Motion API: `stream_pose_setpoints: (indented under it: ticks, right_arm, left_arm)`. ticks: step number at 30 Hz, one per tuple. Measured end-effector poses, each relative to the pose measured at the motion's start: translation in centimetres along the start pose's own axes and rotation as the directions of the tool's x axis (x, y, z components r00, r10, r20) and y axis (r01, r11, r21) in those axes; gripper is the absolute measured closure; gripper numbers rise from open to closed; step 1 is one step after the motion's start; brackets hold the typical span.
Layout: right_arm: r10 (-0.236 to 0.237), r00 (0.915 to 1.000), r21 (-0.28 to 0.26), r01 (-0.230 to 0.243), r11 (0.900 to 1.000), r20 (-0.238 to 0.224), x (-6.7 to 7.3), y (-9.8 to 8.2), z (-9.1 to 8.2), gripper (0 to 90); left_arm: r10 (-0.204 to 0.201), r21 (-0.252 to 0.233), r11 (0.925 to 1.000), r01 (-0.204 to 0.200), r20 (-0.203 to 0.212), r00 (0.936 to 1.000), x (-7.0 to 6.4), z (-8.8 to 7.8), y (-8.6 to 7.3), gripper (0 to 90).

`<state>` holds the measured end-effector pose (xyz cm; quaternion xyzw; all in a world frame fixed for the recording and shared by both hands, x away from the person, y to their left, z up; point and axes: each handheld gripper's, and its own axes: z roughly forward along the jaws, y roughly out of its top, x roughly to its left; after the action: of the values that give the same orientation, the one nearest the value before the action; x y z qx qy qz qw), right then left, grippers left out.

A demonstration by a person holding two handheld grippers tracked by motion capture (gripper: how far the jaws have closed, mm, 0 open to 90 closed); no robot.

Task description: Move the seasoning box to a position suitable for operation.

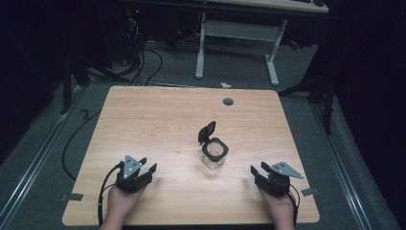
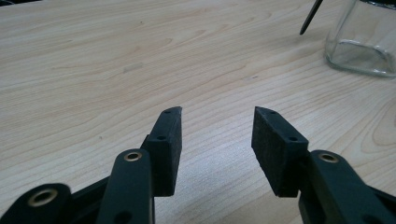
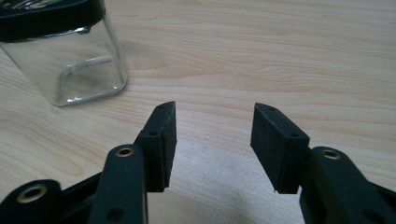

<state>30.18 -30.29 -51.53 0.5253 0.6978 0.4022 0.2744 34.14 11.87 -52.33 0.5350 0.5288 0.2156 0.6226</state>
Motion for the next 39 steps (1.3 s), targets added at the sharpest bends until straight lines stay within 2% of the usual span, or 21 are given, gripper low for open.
stream_pose_setpoints:
  ticks: [3,5,11,17,19,21,23,26,30,39]
  right_arm:
    - [-0.01,0.9999,-0.001,0.01,1.0,-0.004,0.0,-0.1,-0.1,55.9]
    - [-0.036,0.9993,0.001,0.036,0.999,-0.003,0.1,-0.1,-0.1,59.2]
    - [-0.042,0.9988,-0.008,0.042,0.999,-0.023,0.6,0.0,-0.1,63.5]
    - [-0.084,0.9962,-0.034,0.083,0.996,-0.024,1.5,0.3,0.3,68.8]
    - [-0.079,0.9956,-0.025,0.078,0.997,-0.05,1.6,0.5,0.7,71.7]
    - [-0.077,0.9953,-0.02,0.076,0.997,-0.058,1.7,0.5,0.9,72.4]
    - [-0.08,0.9939,-0.006,0.08,0.997,-0.076,1.8,0.8,1.5,77.1]
    - [-0.074,0.9938,-0.001,0.074,0.997,-0.083,1.9,1.3,2.0,81.8]
    - [-0.09,0.9932,0.01,0.091,0.996,-0.074,2.3,2.1,2.8,82.6]
    - [-0.104,0.9921,0.012,0.105,0.994,-0.07,2.9,3.5,4.3,84.4]
  left_arm:
    - [0.0,-0.005,1.0,0.0,-0.003,1.0,0.0,0.0,0.1,53.2]
    - [0.001,-0.003,1.0,-0.001,-0.004,1.0,0.0,0.0,0.1,53.2]
    - [0.0,0.003,1.0,0.0,-0.002,1.0,-0.1,0.1,0.1,52.3]
    - [0.003,0.0,1.0,-0.003,-0.004,1.0,0.1,0.0,0.2,50.8]
    - [0.007,0.003,1.0,-0.007,-0.002,1.0,0.1,0.0,0.1,50.8]
    - [0.005,0.004,1.0,-0.005,0.0,1.0,0.1,0.0,0.1,51.4]
    - [0.018,0.006,0.9998,-0.018,0.009,0.9998,0.1,-0.1,0.1,54.5]
    - [-0.001,0.008,1.0,0.001,0.027,0.9996,0.2,-0.2,0.2,56.1]
    - [-0.003,0.023,0.9997,0.003,0.028,0.9996,0.2,-0.1,0.0,56.4]
    - [0.007,0.021,0.9997,-0.007,0.035,0.9994,-0.1,-0.2,-0.1,57.7]
